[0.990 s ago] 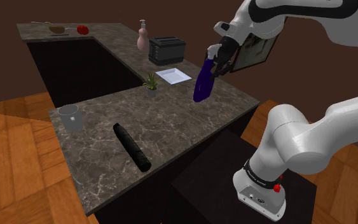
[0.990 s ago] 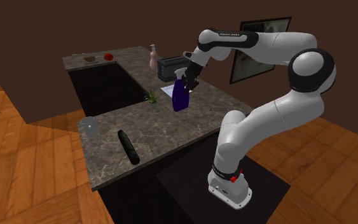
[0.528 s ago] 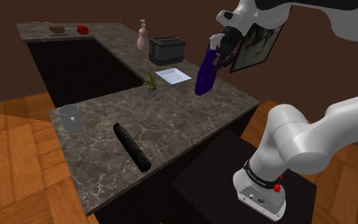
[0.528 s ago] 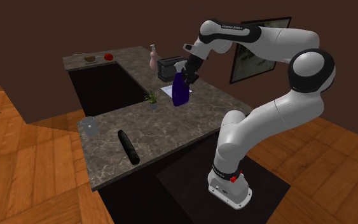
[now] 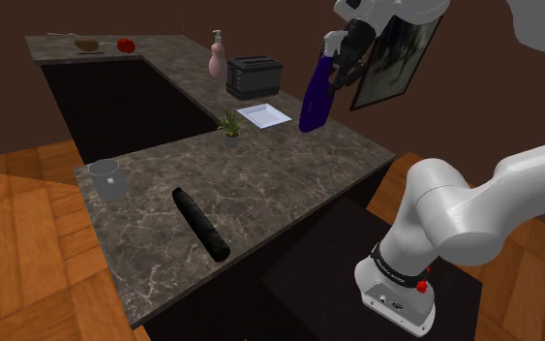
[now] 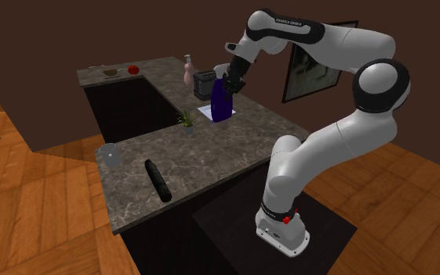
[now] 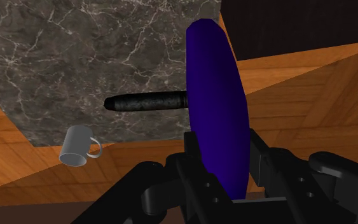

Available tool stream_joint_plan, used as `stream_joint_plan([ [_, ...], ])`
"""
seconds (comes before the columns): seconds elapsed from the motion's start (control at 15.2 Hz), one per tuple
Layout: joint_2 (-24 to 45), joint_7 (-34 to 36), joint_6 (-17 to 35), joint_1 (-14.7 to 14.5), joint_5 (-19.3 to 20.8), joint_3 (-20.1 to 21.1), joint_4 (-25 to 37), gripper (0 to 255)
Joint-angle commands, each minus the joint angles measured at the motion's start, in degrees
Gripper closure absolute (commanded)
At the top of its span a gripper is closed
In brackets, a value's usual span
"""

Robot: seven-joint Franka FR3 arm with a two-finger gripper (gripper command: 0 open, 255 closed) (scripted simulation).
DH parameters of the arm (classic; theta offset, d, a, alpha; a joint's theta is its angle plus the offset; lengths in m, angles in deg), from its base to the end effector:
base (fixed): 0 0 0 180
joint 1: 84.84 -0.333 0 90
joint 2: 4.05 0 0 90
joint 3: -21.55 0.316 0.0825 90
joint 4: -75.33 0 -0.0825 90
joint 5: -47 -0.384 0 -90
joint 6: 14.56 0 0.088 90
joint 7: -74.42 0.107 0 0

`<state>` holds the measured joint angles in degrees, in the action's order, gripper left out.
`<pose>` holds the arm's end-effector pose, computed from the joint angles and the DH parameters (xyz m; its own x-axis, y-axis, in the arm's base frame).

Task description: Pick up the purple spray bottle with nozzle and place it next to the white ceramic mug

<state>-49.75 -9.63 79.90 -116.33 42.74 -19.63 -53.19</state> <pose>0.3522 -0.1232 0.5801 0.1036 0.8366 0.5380 0.9927 -0.1207 -0.0036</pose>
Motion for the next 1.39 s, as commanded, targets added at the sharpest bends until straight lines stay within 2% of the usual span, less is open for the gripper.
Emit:
stream_joint_plan([
  [0.0, 0.2, 0.5, -1.4, -0.2, -0.2, 0.3, 1.6, 255],
  [0.26, 0.8, 1.4, -3.6, -0.8, -0.8, 0.8, 4.7, 255],
  [0.79, 12.4, 3.9, 4.3, -9.0, -7.0, 0.9, 9.4, 255],
  [1.32, 27.5, 3.8, 8.3, -17.4, -15.5, -2.3, 19.2, 255],
])
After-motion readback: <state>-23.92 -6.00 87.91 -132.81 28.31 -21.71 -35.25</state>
